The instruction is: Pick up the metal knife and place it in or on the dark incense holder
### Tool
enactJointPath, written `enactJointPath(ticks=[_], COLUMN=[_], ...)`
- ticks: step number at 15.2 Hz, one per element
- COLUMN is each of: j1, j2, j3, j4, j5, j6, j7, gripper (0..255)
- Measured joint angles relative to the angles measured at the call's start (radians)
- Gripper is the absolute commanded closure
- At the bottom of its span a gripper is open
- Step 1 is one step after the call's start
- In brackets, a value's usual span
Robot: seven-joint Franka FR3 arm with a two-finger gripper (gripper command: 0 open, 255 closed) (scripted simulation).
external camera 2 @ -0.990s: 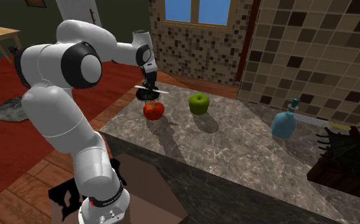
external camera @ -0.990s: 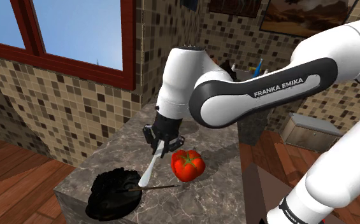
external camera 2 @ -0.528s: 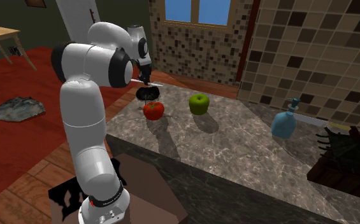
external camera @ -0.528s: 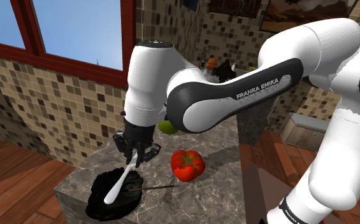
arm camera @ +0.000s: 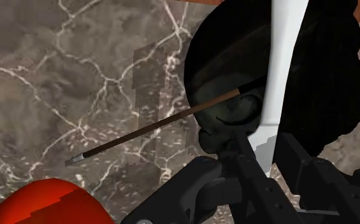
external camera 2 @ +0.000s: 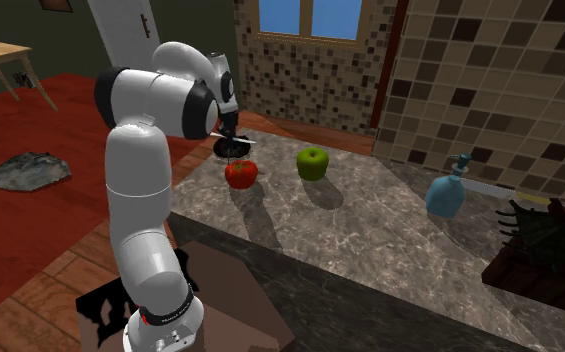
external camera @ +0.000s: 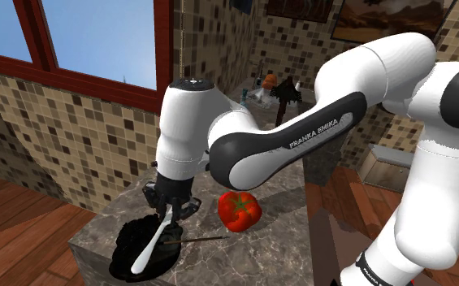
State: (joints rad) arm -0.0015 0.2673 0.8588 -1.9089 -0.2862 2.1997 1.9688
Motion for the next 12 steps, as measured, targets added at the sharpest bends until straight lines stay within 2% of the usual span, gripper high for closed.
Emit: enactJointPath(ticks=[7,12], j1=[0.025,0.029], j2=[0.053,0.062], j3=[-0.029,-0.034], j4=[-0.04,-0.043], j5=[-0.06,-0.069], j6=[0.074,0.084], j7=[0.041,0.047], gripper=[255,255])
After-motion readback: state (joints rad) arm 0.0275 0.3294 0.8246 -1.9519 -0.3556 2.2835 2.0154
